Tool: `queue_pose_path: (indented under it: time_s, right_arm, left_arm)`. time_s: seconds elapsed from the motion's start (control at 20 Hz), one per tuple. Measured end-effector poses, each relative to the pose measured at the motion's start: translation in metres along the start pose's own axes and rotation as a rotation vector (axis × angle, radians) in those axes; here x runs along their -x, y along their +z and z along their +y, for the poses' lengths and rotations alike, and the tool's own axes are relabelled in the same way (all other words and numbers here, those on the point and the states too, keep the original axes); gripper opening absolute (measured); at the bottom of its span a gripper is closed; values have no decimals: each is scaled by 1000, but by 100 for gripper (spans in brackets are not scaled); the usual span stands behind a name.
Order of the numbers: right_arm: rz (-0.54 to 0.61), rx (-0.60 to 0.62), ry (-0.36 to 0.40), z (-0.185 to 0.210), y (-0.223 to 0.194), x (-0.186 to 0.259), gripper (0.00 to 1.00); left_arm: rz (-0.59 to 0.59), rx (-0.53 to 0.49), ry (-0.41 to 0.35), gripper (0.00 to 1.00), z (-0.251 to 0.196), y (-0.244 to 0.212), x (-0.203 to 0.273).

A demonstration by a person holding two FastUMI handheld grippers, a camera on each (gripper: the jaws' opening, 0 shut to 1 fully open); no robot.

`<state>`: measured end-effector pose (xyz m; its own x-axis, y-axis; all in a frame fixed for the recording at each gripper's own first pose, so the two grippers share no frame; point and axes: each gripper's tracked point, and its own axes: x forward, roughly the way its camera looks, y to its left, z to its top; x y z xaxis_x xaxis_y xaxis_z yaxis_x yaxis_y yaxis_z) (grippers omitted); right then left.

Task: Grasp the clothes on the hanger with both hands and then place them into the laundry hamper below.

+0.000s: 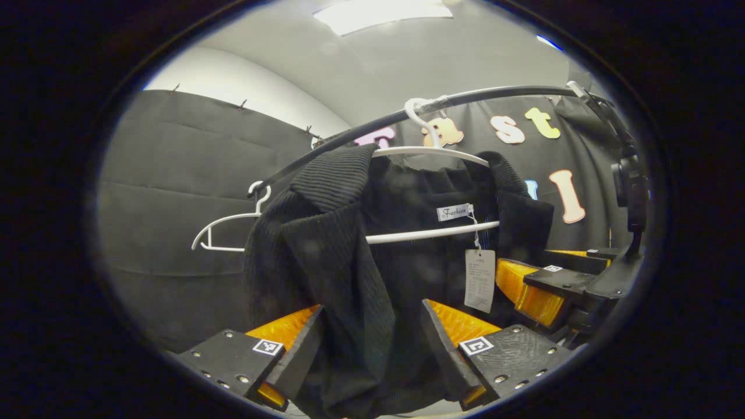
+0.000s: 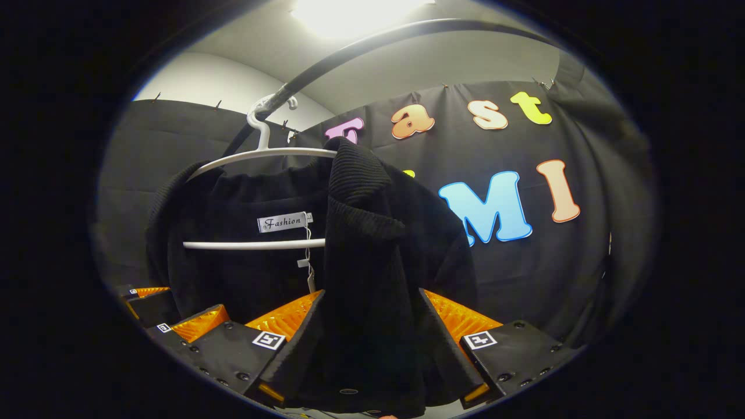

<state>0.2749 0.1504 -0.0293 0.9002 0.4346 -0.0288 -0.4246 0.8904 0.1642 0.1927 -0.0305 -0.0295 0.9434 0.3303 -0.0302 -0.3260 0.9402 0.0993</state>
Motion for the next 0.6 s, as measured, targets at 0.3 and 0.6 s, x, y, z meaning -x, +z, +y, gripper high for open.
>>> queue_pose_path:
  time_s: [0.3,0.6]
  right_arm:
    - [21,-31,-43,-6,-3,-15,95]
    - [43,-52,-66,-8,-7,-27,92]
  left_arm:
    - [0,-1,40,93,2,-1,-5]
    - [13,-19,87,93,12,-3,-13]
